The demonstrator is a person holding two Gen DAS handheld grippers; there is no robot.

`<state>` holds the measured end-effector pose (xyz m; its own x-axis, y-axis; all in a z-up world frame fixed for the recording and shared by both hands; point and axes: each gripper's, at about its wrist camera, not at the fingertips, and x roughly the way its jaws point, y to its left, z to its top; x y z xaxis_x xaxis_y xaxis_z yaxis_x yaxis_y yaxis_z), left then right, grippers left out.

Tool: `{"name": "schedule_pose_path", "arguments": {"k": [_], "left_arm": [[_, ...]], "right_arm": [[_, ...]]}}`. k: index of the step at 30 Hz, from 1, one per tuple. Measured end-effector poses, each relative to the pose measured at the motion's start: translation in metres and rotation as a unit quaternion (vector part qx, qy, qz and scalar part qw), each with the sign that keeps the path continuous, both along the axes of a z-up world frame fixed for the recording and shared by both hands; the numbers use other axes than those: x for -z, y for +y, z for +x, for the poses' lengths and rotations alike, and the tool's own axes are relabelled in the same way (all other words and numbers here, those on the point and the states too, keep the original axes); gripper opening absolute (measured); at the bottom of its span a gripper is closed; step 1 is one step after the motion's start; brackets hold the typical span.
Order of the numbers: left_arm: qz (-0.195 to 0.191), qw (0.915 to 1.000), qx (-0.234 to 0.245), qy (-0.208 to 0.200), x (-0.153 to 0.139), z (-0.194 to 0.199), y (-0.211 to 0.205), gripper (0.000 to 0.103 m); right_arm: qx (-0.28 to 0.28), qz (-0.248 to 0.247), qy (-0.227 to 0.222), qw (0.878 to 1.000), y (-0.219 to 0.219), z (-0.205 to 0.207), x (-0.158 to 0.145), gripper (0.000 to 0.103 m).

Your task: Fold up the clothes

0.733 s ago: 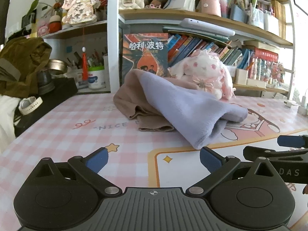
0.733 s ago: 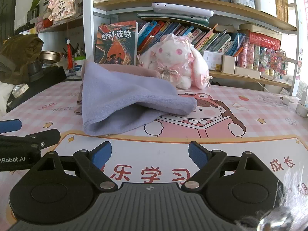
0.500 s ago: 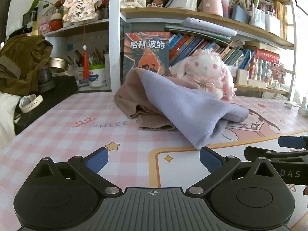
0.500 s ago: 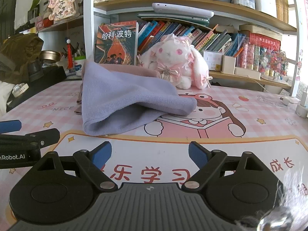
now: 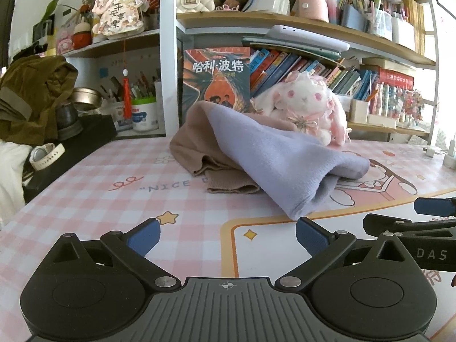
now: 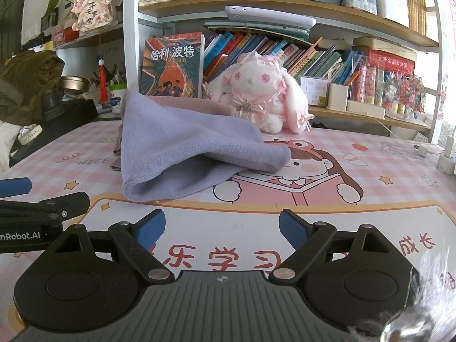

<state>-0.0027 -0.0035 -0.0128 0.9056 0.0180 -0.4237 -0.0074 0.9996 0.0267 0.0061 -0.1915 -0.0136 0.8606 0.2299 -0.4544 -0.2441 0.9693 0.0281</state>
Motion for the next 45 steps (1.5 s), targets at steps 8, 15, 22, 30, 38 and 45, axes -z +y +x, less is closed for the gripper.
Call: {"name": "schedule_pose_path", "arguments": {"k": [8, 15, 22, 30, 38, 45], "left_arm": [[0.002, 1.0000, 0.000, 0.003, -0.004, -0.002, -0.002, 0.103], [-0.002, 1.0000, -0.004, 0.004, -0.010, 0.001, -0.001, 0.103], [0.005, 1.0000, -0.004, 0.005, -0.015, 0.003, -0.001, 0.103], [0.006, 1.0000, -0.006, 0.005, -0.017, 0.006, -0.003, 0.103], [0.005, 1.0000, -0.006, 0.005, -0.017, 0.007, -0.003, 0.103], [0.004, 1.0000, -0.007, 0.005, -0.017, 0.007, -0.003, 0.103]], "right_arm": [[0.000, 0.000, -0.001, 1.000, 0.000, 0.000, 0.000, 0.087], [0.000, 0.000, -0.001, 1.000, 0.000, -0.001, 0.000, 0.087], [0.002, 0.001, -0.003, 1.000, -0.001, -0.001, -0.001, 0.087], [0.001, 0.000, -0.005, 1.000, -0.001, -0.001, -0.001, 0.087], [0.001, 0.000, -0.005, 1.000, -0.001, -0.001, -0.001, 0.087], [0.001, -0.001, -0.006, 1.000, 0.000, -0.001, -0.001, 0.087]]}}
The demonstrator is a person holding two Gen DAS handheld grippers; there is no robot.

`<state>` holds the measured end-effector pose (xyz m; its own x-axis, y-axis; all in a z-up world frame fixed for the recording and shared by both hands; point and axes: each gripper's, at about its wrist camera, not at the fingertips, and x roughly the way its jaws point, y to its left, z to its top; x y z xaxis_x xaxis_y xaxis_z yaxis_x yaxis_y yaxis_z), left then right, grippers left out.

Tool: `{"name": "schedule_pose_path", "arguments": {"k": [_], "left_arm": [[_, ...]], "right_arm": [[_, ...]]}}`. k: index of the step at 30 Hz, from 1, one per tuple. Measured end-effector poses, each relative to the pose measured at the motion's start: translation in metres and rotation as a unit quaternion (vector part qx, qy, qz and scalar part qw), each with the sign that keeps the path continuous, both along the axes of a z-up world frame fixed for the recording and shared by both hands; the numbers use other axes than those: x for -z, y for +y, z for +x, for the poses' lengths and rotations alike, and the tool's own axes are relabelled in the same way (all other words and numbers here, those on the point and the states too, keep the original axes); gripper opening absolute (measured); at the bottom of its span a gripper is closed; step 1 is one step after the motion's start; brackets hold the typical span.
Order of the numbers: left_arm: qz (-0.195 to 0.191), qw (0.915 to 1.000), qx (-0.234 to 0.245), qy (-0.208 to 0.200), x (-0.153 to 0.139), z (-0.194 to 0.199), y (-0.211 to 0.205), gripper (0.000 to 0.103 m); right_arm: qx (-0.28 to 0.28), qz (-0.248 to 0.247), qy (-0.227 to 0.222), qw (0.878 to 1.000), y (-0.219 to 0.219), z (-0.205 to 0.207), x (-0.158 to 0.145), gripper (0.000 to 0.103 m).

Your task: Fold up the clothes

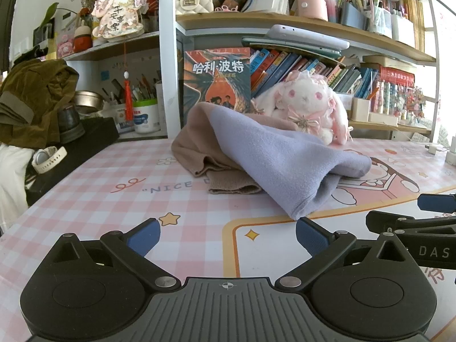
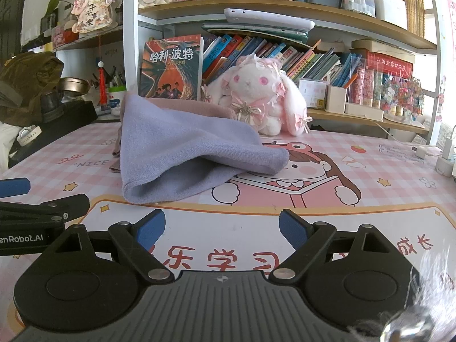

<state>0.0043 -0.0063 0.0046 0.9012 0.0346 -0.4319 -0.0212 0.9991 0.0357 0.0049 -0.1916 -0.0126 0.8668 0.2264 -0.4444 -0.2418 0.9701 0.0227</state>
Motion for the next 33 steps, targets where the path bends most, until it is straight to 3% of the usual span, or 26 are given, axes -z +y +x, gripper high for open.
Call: {"name": "schedule_pose_path", "arguments": {"k": [33], "left_arm": [[-0.003, 0.9998, -0.016, -0.008, -0.0046, -0.0007, 0.0033, 0.103]], "right_arm": [[-0.002, -0.002, -0.005, 1.000, 0.0008, -0.0016, -0.0007, 0.087]]}}
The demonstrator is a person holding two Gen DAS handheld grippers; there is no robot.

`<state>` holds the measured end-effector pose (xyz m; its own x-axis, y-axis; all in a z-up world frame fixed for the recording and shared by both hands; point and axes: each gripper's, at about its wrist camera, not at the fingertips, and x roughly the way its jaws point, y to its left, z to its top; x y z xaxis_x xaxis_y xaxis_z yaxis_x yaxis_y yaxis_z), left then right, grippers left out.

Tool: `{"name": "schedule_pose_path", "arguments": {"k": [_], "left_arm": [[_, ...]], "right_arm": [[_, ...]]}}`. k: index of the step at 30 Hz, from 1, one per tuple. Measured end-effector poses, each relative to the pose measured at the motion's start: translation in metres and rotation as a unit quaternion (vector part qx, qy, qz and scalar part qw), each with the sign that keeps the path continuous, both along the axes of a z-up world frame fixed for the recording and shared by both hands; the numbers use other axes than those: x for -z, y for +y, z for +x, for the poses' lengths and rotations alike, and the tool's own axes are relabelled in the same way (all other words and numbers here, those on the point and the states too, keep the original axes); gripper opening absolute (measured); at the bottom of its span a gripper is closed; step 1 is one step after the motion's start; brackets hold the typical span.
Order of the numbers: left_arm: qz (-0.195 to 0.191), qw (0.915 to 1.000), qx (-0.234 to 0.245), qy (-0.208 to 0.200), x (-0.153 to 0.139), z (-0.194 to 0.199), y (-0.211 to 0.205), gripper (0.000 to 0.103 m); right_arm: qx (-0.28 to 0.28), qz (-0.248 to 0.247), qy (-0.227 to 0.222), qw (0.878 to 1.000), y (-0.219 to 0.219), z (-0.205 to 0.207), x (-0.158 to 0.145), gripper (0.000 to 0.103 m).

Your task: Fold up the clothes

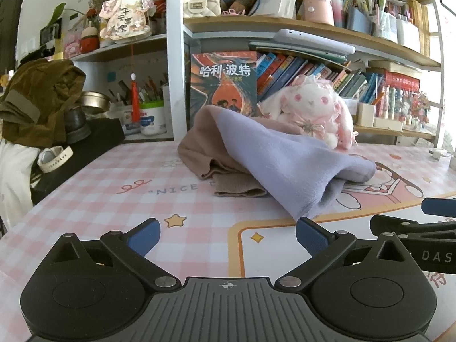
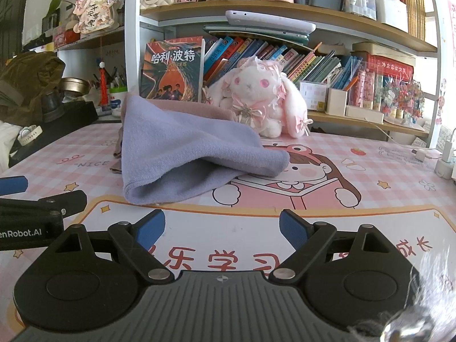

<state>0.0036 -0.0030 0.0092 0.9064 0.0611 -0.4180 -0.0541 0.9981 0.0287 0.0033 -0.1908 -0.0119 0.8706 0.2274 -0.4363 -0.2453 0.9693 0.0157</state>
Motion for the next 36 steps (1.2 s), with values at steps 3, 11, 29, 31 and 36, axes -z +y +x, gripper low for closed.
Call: {"name": "schedule_pose_path", "arguments": {"k": [3, 11, 29, 31, 36], "left_arm": [[-0.003, 1.0000, -0.001, -0.001, -0.001, 0.000, 0.001, 0.103], [0.005, 1.0000, 0.006, 0.005, 0.000, 0.002, -0.006, 0.102], [0.012, 0.9981, 0.033, -0.050, 0.028, -0.030, -0.010, 0.096], [0.007, 0.9989, 0.030, -0.035, 0.036, -0.029, -0.010, 0.096], [0.018, 0.9990, 0.036, -0.021, 0.043, -0.027, -0.013, 0.096]], "right_arm": [[0.001, 0.001, -0.003, 1.000, 0.000, -0.001, -0.001, 0.087], [-0.001, 0.000, 0.000, 1.000, 0.000, 0.000, -0.001, 0.087], [-0.001, 0.029, -0.017, 0.999, -0.007, -0.004, -0.002, 0.088], [-0.002, 0.028, -0.020, 0.999, -0.006, -0.006, -0.002, 0.088], [-0.012, 0.053, -0.006, 0.999, -0.013, -0.001, -0.001, 0.089]]}}
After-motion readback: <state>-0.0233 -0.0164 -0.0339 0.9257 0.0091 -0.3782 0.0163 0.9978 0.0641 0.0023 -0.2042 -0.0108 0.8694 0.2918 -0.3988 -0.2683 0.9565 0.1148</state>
